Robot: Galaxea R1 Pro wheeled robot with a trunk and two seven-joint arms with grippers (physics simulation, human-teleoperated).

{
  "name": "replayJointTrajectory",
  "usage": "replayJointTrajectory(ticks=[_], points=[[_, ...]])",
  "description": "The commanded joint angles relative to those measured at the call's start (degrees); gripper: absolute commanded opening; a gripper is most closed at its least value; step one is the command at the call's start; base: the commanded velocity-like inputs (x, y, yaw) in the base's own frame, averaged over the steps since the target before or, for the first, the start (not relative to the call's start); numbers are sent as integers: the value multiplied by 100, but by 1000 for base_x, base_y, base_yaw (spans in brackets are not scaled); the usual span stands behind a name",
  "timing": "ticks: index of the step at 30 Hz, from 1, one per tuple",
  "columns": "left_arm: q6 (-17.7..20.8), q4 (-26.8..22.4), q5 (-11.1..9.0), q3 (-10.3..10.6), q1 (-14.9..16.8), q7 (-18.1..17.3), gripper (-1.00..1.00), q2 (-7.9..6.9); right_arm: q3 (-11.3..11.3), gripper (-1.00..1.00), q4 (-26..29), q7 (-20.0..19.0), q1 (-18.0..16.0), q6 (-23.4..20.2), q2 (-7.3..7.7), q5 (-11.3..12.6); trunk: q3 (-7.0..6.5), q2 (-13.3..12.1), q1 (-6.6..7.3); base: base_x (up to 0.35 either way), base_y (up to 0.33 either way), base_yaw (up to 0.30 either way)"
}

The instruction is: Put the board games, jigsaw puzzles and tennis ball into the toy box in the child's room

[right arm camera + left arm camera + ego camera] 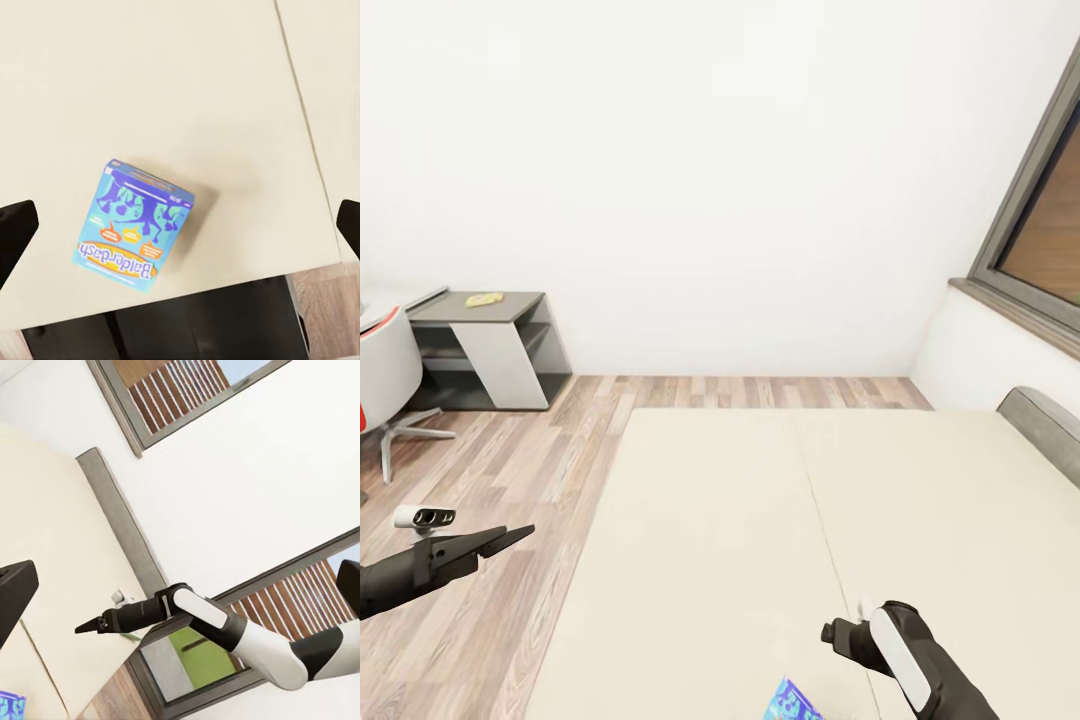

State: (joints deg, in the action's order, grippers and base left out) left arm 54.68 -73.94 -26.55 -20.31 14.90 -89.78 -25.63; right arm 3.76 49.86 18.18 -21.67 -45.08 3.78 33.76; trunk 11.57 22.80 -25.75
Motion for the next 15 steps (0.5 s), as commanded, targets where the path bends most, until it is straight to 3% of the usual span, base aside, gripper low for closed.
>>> replayJointTrajectory(ticks=[1,15], points=[[61,-3,2,1,4,-22,100,-2,25,100,7,56,-4,-10,8,60,21,12,-3,0,0,0],[61,-2,9,1,4,-22,100,-3,25,100,6,54,-4,-10,5,60,153,12,-3,0,0,0]])
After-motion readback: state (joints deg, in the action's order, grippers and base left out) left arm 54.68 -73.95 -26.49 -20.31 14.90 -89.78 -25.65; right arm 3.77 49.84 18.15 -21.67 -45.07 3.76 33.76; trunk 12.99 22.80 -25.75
